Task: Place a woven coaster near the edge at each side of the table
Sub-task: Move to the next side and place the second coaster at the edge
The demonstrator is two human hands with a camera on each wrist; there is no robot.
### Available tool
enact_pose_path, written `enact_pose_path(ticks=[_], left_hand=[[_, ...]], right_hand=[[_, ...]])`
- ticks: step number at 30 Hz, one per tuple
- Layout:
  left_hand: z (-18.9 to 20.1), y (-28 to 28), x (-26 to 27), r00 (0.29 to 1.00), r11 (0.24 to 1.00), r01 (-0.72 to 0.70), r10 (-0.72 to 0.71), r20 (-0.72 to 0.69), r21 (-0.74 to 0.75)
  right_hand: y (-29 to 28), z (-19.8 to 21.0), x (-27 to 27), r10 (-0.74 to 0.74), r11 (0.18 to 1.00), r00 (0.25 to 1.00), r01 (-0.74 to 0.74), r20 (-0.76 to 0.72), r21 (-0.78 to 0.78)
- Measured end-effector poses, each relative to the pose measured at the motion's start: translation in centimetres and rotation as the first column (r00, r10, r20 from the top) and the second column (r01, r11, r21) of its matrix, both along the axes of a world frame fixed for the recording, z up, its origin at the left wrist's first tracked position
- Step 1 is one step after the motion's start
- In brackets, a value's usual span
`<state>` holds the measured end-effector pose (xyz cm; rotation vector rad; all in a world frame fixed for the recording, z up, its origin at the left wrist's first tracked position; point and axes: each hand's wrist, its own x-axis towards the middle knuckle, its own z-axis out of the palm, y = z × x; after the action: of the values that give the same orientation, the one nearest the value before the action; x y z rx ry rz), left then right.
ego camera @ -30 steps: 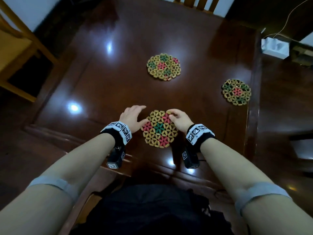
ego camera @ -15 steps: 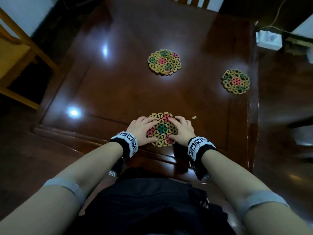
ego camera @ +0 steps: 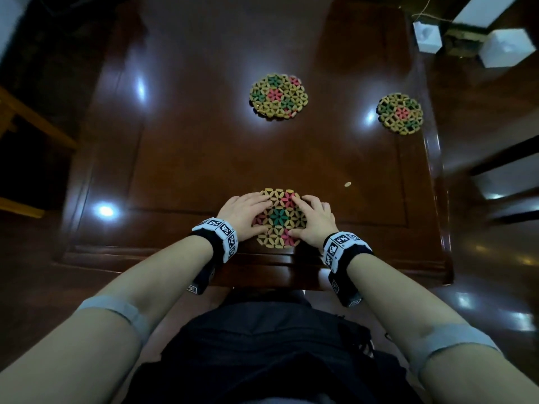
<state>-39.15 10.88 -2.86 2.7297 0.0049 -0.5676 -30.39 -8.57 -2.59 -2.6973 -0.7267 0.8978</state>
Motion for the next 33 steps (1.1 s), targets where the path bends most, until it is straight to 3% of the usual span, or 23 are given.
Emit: enact_pose_path(ticks=[10, 29, 33], left_hand=[[-0.1, 1.5, -2.3, 1.000, 1.000, -0.019, 0.019, -0.011, -0.009], [-0.3, 1.8, -2.2, 0.999, 1.000, -0.026, 0.026, 0.024, -0.007], [-0.2, 1.7, -1.9, 0.997, 0.994, -0.080, 0.080, 0.003, -0.077]], right_hand=[[1.0, 0.5, -2.0, 0.125, 0.992, 0.991, -0.124, 0.047, -0.023], [1.3, 0.4, -2.8, 0.151, 0.987, 0.986, -0.148, 0.070, -0.057], [1.3, 0.6, -2.6, 0.153, 0.987, 0.987, -0.150, 0.052, -0.057]])
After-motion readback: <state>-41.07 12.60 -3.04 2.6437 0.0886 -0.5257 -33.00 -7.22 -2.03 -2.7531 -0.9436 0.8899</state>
